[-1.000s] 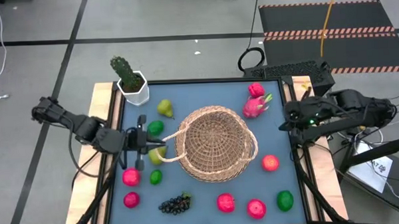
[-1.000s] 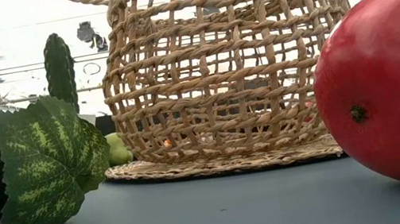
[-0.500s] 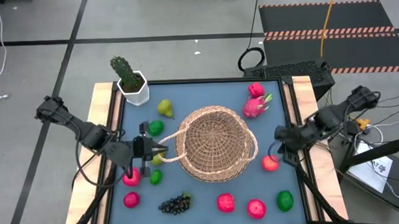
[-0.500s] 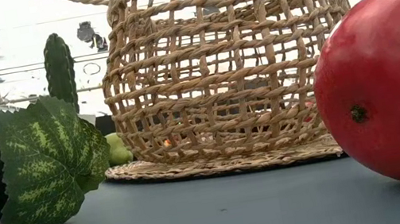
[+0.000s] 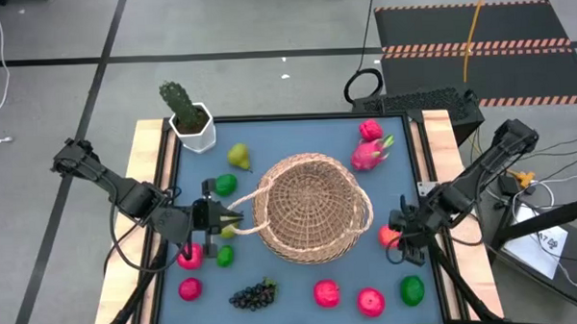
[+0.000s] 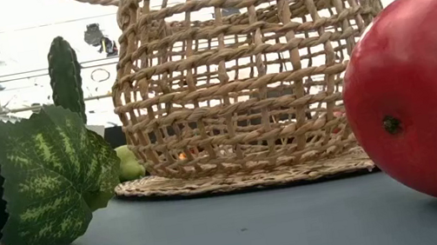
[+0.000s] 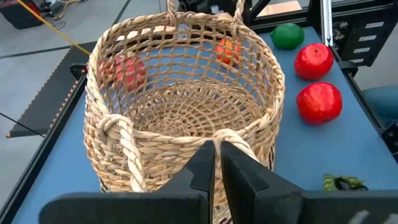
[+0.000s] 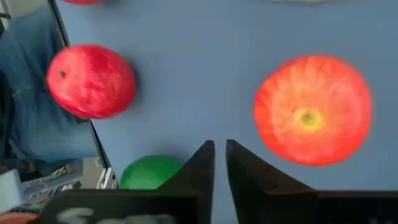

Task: Build produce basket
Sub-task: Put the red apple into the brown basket

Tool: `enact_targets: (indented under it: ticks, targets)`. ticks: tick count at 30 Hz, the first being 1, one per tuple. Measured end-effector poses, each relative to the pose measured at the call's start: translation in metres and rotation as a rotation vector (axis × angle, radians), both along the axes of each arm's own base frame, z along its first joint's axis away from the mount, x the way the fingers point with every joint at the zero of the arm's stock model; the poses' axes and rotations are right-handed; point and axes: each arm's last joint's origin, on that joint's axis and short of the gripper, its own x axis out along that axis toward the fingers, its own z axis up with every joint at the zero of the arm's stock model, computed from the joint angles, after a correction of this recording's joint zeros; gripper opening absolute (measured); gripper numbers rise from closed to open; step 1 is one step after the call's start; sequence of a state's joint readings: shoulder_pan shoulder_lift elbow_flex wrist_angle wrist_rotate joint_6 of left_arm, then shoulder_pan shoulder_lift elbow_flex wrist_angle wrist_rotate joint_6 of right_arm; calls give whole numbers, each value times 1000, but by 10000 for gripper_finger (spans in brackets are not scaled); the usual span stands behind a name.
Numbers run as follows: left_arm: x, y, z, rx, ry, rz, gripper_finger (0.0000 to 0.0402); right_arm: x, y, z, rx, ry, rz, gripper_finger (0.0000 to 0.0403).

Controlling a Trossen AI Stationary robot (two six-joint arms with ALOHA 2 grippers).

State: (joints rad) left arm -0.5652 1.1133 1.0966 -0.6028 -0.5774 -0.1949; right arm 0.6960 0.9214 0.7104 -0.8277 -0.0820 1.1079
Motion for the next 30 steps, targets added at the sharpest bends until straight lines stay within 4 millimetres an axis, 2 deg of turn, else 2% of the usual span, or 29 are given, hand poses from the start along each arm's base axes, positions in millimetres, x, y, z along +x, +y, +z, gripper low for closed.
enact_targets:
  ticks: [9,16,23,30]
  targets:
    - [0,0,0,-1,-4,0,31,5,4,2,47,-68,4,172]
    - [0,0,0,-1,-3,-1,31,6,2,-2,-70,-110,90,266]
    - [0,0,0,3,-3,-2,31,7,-1,-4,-204,-178,140,341]
    - [0,0,0,5,-3,-4,31,3,-5,-9,-277,-102,163,394]
